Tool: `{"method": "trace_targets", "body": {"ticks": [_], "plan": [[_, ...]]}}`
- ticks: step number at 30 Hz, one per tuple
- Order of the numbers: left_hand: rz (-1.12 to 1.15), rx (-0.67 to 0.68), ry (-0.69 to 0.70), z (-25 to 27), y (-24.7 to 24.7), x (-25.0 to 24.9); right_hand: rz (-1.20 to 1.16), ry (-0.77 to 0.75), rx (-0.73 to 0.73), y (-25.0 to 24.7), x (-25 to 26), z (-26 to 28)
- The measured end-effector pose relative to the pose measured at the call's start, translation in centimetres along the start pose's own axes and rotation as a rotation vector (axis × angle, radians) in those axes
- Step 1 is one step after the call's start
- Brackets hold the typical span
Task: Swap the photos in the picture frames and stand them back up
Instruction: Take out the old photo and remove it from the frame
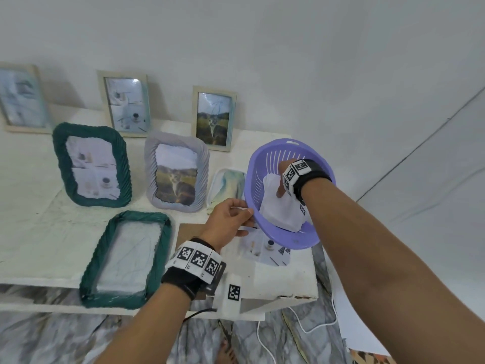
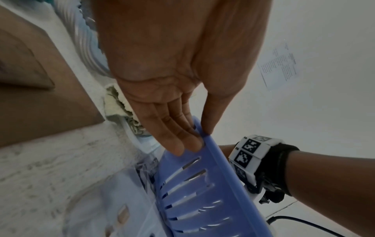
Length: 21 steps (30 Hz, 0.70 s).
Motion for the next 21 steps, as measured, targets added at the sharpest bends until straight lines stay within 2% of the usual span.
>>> {"method": "trace_targets", "body": {"ticks": [10, 14, 17, 21], "plan": [[-0.043, 0.017, 0.003, 0.0, -0.1, 0.0, -0.164, -0.007, -0.148, 1.2, 0.2, -1.9], [-0.067, 0.017, -0.003, 0.0, -0.2, -0.1, -0.180, 0.066, -0.194, 0.8, -0.4, -2.7], [-0.080, 0.013, 0.004, 0.1, -0.4, -0.3, -0.325, 0.018, -0.297, -0.5, -1.1, -2.2], [-0.142, -0.028, 0.012, 0.2, -1.0, -0.7, -0.559, -0.047, -0.326, -2.8, -2.6, 0.2]]}}
Point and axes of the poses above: each hand's wrist, its own z-axis away from the middle knuckle, its own y-axis out of the palm, x = y × z, the point moved 6 cm from there along -z, towards the middle knuckle, and after that the axes turned 5 degrees about -z, right-handed, at the moved point
